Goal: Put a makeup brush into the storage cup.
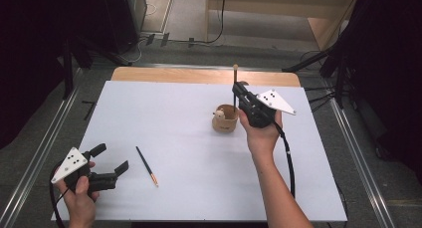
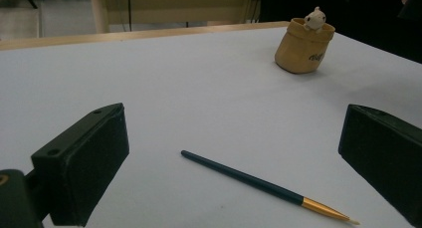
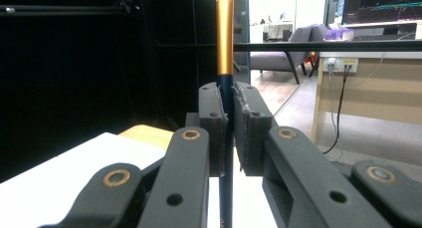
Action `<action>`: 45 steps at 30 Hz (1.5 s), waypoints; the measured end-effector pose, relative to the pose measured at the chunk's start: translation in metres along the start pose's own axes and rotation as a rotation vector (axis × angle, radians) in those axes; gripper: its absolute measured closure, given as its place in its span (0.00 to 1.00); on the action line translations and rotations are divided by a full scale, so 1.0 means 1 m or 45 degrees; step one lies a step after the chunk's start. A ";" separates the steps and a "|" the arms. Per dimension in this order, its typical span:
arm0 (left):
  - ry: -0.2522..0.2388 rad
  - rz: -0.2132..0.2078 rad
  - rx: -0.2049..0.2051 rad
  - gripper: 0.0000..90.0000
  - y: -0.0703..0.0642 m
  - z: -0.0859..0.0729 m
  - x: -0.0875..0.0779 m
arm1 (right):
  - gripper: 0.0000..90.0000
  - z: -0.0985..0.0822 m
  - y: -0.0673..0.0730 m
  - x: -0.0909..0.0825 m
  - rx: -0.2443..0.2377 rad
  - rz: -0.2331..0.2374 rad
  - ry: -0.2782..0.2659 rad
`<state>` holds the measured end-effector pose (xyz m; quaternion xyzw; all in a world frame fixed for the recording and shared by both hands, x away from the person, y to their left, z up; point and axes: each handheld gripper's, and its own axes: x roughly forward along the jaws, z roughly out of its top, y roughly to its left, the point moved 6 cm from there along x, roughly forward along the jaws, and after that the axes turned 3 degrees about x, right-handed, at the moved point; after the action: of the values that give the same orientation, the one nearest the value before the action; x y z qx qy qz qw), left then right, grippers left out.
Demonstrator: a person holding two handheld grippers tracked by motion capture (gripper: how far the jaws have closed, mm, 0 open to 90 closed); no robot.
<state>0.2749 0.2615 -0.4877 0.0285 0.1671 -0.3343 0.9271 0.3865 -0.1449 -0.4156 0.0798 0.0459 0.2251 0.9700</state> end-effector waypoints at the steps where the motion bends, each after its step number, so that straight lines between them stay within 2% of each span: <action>1: -0.001 0.000 0.000 0.00 0.000 0.000 0.000 | 0.94 -0.001 0.000 0.001 -0.001 0.002 0.003; 5: -0.006 0.000 -0.002 0.00 0.001 0.000 0.000 | 0.94 -0.003 0.001 0.003 -0.010 0.003 0.005; 17: -0.012 0.000 -0.005 0.00 0.001 0.001 -0.002 | 0.94 -0.015 0.000 0.013 0.017 -0.001 0.033; 26: -0.010 -0.001 -0.005 0.00 0.001 0.001 -0.001 | 0.94 -0.025 -0.003 0.018 0.001 -0.015 0.066; 30: -0.011 0.001 -0.004 0.00 0.002 0.001 -0.002 | 0.94 -0.032 -0.008 0.019 0.026 -0.037 0.071; 40: -0.012 0.000 -0.002 0.00 0.001 0.001 -0.002 | 0.94 -0.056 -0.018 0.018 0.039 -0.068 0.133; 45: -0.011 0.002 -0.005 0.00 0.002 0.001 -0.001 | 0.94 -0.062 -0.019 0.018 0.041 -0.071 0.151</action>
<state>0.2754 0.2637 -0.4863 0.0254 0.1637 -0.3333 0.9282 0.4034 -0.1454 -0.4810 0.0805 0.1092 0.2014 0.9701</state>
